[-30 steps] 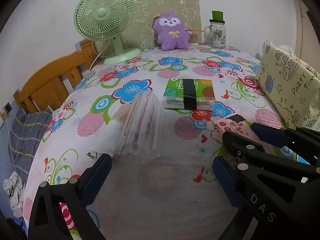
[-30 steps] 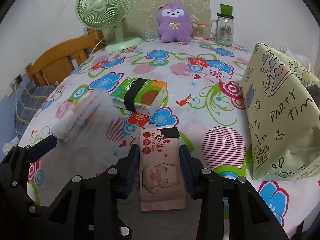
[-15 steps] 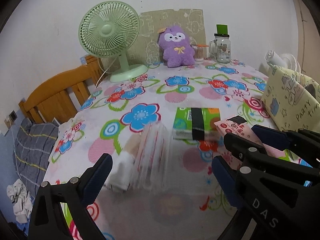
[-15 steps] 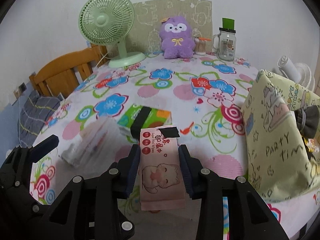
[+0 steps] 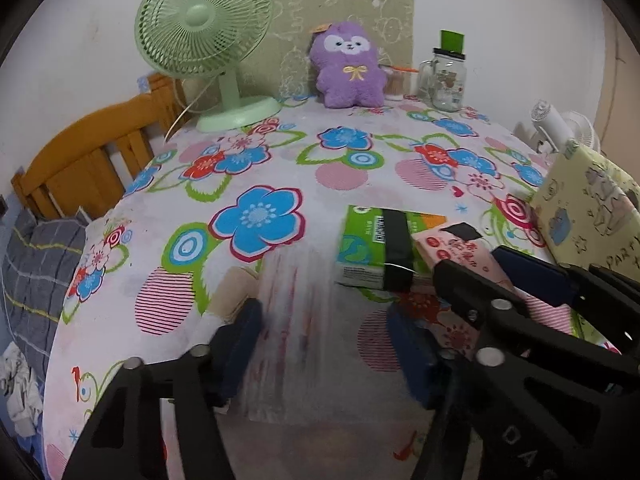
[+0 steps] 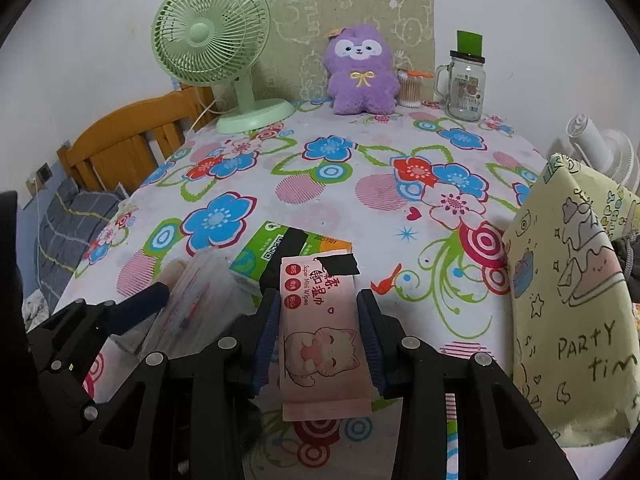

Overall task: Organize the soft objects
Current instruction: 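Grasp the pink wipe packet with the right tool while the left tool grasps the clear bag, then lift the pink packet and clear bag and carry them over the paper box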

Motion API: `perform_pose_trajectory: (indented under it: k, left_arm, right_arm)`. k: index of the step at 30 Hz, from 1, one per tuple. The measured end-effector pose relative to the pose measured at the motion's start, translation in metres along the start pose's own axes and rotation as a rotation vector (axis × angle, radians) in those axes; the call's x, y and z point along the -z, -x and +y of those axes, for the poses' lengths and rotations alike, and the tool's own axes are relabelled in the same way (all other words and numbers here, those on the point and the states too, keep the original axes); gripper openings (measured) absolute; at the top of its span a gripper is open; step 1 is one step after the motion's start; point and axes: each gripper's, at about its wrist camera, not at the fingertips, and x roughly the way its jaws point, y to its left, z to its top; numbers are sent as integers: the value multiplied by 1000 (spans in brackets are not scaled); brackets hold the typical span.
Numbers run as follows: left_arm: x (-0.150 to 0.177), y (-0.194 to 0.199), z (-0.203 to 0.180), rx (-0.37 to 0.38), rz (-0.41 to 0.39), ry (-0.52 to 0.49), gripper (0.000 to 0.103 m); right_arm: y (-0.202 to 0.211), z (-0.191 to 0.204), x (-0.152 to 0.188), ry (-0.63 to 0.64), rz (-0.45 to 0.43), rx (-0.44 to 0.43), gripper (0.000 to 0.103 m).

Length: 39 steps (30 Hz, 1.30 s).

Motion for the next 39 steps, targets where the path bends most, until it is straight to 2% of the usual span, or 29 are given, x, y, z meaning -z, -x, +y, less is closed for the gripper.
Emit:
perform_pose_trajectory:
  k: [5,12,18,27,39]
  left_arm:
    - [-1,-6,2,-15,8,1,55]
    - [-2,-7,-1,-42,7,-21,31]
    - [0,-1,-5,-24,3,-34,23]
    - [6,10,-13,34,13,-22,19]
    - [9,32,-25,53,-21,-18,18]
  right_arm:
    - [-7,-3,-1,-7,19,-5,43]
    - [-8,-2,-1,-1,22,-3,43]
    - [-6,-3,0,-6,19,-1,43]
    - [2,-7,5,-15,13,0,43]
    - [22,-13,10,-24,-13,0,43]
